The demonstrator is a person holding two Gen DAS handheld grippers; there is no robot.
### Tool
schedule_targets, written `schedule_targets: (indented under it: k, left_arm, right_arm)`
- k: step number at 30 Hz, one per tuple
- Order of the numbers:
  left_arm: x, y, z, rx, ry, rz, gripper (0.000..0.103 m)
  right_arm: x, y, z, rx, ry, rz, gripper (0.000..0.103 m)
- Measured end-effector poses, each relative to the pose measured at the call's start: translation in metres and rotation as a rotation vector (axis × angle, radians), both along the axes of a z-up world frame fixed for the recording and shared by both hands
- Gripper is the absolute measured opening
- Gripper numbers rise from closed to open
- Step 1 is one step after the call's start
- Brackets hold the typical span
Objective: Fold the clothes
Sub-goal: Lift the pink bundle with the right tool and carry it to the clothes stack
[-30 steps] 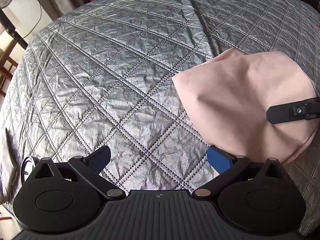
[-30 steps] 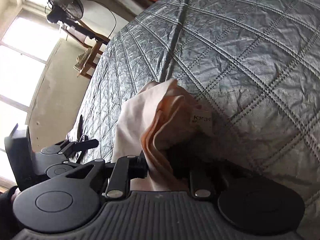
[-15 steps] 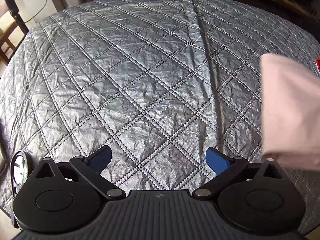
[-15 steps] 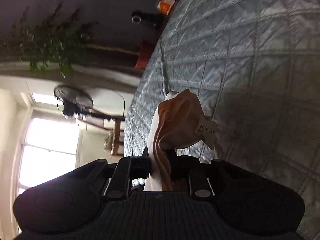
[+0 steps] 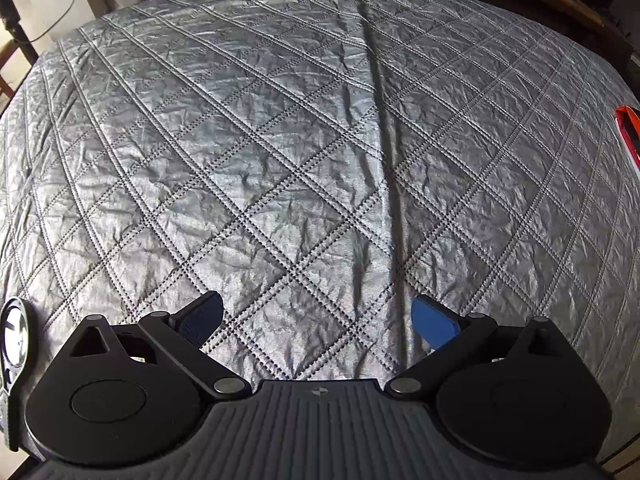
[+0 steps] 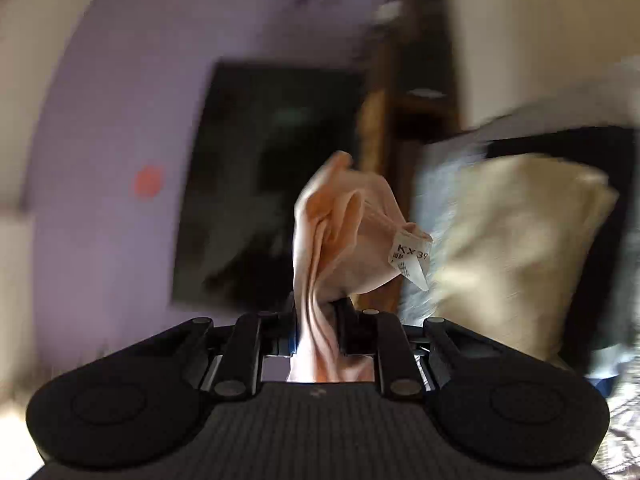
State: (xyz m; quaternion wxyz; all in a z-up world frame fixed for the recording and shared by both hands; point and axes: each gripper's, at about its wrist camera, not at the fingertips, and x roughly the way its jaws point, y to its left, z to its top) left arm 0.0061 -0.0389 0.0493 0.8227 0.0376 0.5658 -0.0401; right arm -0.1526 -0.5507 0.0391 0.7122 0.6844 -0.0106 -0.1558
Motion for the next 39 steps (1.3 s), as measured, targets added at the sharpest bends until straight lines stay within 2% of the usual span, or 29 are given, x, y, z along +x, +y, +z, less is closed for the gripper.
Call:
schedule_targets:
  k: [2, 3, 5, 6, 7, 9, 12, 16, 18, 20, 21, 23, 24, 27, 30, 32, 34, 35, 37, 39]
  left_arm:
    - [-0.002, -0.005, 0.0, -0.002, -0.003, -0.017, 0.102]
    - [-0.002, -0.007, -0.001, -0.002, -0.003, -0.022, 0.102]
    - [-0.002, -0.009, -0.003, 0.002, 0.001, -0.025, 0.102]
    - [-0.002, -0.01, -0.004, 0.004, 0.004, -0.026, 0.102]
    - [-0.002, -0.011, -0.004, 0.004, 0.005, -0.025, 0.102]
    - [-0.002, -0.012, -0.005, 0.001, 0.006, -0.025, 0.102]
    - [-0.006, -0.014, -0.006, -0.006, 0.003, -0.036, 0.102]
    - [-0.019, -0.015, -0.011, -0.008, 0.012, -0.053, 0.102]
    - [-0.027, -0.013, -0.013, -0.01, 0.02, -0.056, 0.103]
    - [-0.034, -0.012, -0.015, -0.011, 0.028, -0.058, 0.103]
    - [-0.038, -0.011, -0.016, -0.012, 0.031, -0.06, 0.103]
    - [-0.045, -0.009, -0.013, -0.007, 0.023, -0.068, 0.103]
    - [-0.049, -0.008, -0.011, -0.007, 0.017, -0.072, 0.103]
    - [-0.062, -0.005, -0.006, -0.022, 0.009, -0.069, 0.103]
    - [-0.076, -0.003, 0.0, -0.067, 0.014, -0.057, 0.103]
    - [-0.088, -0.006, 0.006, -0.086, -0.005, -0.069, 0.102]
    - [-0.102, -0.01, 0.016, -0.1, -0.043, -0.09, 0.102]
    - [-0.111, -0.013, 0.022, -0.109, -0.062, -0.103, 0.102]
    - [-0.13, -0.017, 0.035, -0.138, -0.086, -0.122, 0.102]
    - [-0.152, -0.022, 0.045, -0.17, -0.097, -0.133, 0.102]
  right_arm:
    - [0.003, -0.004, -0.019, 0.03, 0.163, -0.018, 0.02]
    - [0.004, -0.005, -0.023, 0.019, 0.202, -0.019, 0.022]
    - [0.004, -0.002, -0.019, -0.05, 0.207, -0.007, 0.025]
    - [0.004, -0.001, -0.014, -0.085, 0.22, 0.008, 0.03]
    - [0.003, 0.001, -0.008, -0.121, 0.243, 0.027, 0.044]
    - [-0.001, 0.004, 0.003, -0.192, 0.29, 0.057, 0.059]
    - [-0.009, 0.008, 0.028, -0.388, 0.409, 0.094, 0.058]
    - [-0.014, 0.044, 0.054, -0.691, 0.532, 0.056, 0.056]
    - [-0.006, 0.051, 0.067, -0.828, 0.556, 0.06, 0.056]
    - [0.014, 0.045, 0.074, -0.943, 0.584, 0.11, 0.052]
    - [0.026, 0.042, 0.072, -0.992, 0.62, 0.152, 0.047]
    - [0.051, 0.028, 0.056, -1.002, 0.735, 0.291, 0.031]
    - [0.06, 0.024, 0.046, -0.993, 0.772, 0.359, 0.016]
    - [0.069, 0.032, 0.033, -1.088, 0.837, 0.488, 0.017]
    - [0.053, 0.039, 0.046, -1.136, 0.806, 0.472, 0.022]
    - [0.034, 0.046, 0.054, -1.114, 0.746, 0.451, 0.027]
    - [0.022, 0.061, 0.057, -1.077, 0.69, 0.473, 0.042]
    - [0.013, 0.066, 0.059, -1.061, 0.682, 0.485, 0.044]
    - [-0.02, 0.078, 0.054, -1.034, 0.683, 0.485, 0.045]
    - [-0.045, 0.097, 0.048, -0.994, 0.734, 0.481, 0.046]
